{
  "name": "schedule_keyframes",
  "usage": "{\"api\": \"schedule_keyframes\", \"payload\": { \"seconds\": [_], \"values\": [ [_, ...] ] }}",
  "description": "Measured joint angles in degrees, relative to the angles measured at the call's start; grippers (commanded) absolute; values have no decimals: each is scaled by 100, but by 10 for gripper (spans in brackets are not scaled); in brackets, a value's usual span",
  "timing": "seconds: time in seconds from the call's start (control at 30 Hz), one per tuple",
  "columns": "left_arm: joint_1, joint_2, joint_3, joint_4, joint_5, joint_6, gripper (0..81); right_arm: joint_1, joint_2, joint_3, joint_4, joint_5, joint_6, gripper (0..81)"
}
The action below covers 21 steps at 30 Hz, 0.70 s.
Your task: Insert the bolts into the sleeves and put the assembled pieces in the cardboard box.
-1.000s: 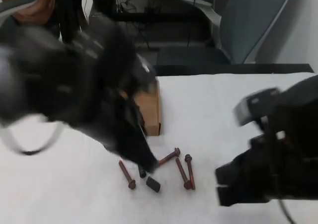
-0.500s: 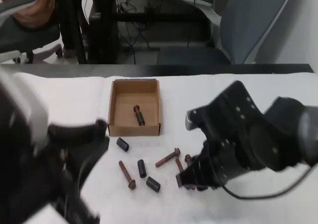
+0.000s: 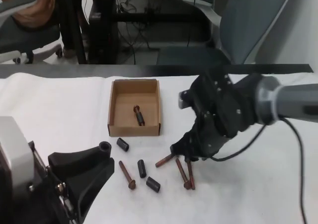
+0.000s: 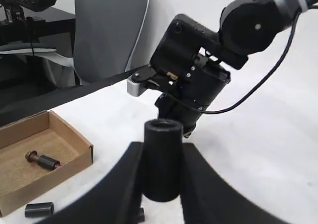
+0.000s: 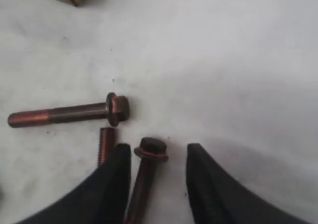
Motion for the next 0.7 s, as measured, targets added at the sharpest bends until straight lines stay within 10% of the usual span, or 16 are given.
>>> {"api": "schedule_keyframes", "payload": {
  "seconds": [0.17, 0.3, 0.7],
  "values": [
    [0, 0, 0, -14, 14, 0, 18, 0, 450, -299, 269, 23, 0, 344],
    [0, 0, 0, -14, 14, 0, 18, 0, 501, -394, 388, 123, -20, 13],
    [0, 214, 734, -822, 135, -229, 18, 87, -473, -343, 538, 262, -610, 6]
  ]
}}
